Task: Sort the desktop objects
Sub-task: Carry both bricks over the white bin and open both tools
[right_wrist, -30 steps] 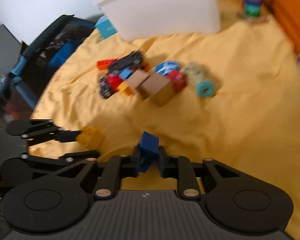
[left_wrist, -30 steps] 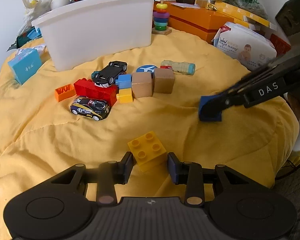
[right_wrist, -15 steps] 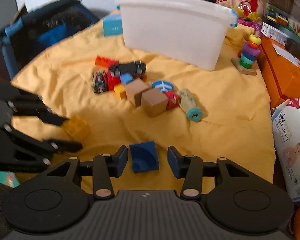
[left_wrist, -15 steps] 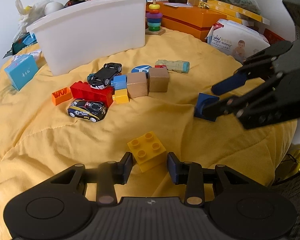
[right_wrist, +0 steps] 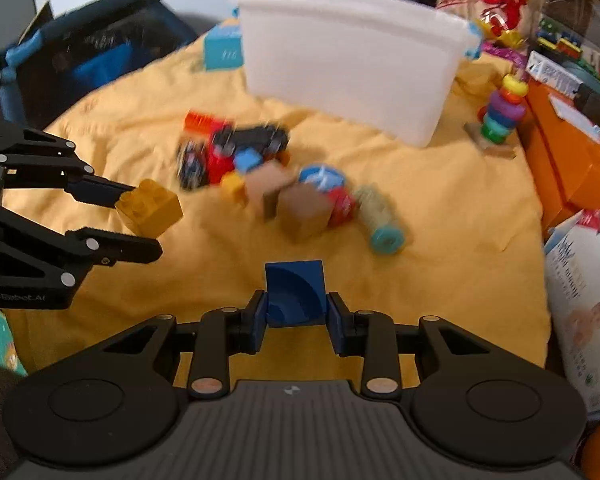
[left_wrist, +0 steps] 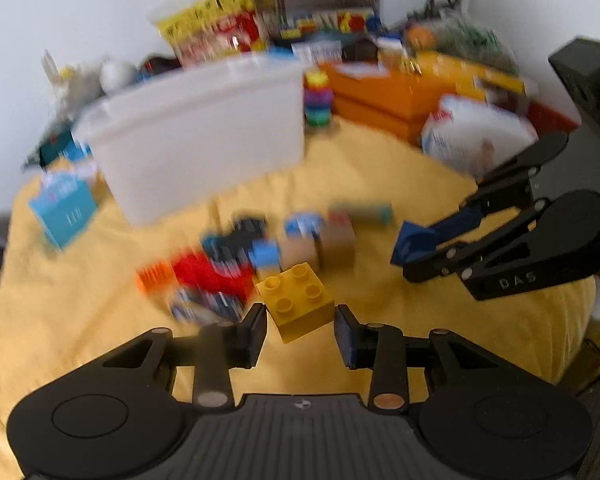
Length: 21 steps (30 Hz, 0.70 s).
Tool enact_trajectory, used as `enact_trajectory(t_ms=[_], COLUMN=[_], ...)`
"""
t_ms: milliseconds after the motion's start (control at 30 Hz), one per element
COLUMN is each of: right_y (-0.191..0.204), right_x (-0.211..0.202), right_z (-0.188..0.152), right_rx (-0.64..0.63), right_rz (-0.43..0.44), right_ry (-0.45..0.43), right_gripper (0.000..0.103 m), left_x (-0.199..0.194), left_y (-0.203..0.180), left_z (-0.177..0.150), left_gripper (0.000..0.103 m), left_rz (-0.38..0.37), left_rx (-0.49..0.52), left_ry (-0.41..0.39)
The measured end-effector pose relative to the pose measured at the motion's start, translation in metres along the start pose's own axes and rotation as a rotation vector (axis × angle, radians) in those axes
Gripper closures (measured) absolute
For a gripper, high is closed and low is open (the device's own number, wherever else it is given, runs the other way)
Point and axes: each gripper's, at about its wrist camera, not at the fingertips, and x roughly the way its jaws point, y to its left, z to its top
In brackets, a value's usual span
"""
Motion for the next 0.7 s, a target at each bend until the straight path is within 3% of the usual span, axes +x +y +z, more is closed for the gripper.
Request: enact_trajectory(t_ms=[167,400,500,700], right_y=[-0.019,-0.044,-0.056,-0.068], right_x=[-0.010,-0.015,-0.008,0.031], right_z=[0.040,0.129,0.167,0.205], right_rx=[0.023,0.017,0.055,0.125], right_rz=[-0.014,-0.069,-0.088,-0.135], right_ry=[-0.095,-0.330,-0.396,-0.347], right_gripper=[0.068,0.068,0.068,0.066], left_x=[-0.005,0.017,0.039,0.087], left_y=[0.026,0.068,0.086,0.104], left_z=[0.050,0.134,0.160,0.175], left_gripper=[0.062,0.062,0.062,0.060], left_rz=[0.055,0.179,0.221,0.254], left_rx=[-0.006,-0.013,-0.037,-0.079], left_ry=[-0.122,-0.251,-0.254,-0.178])
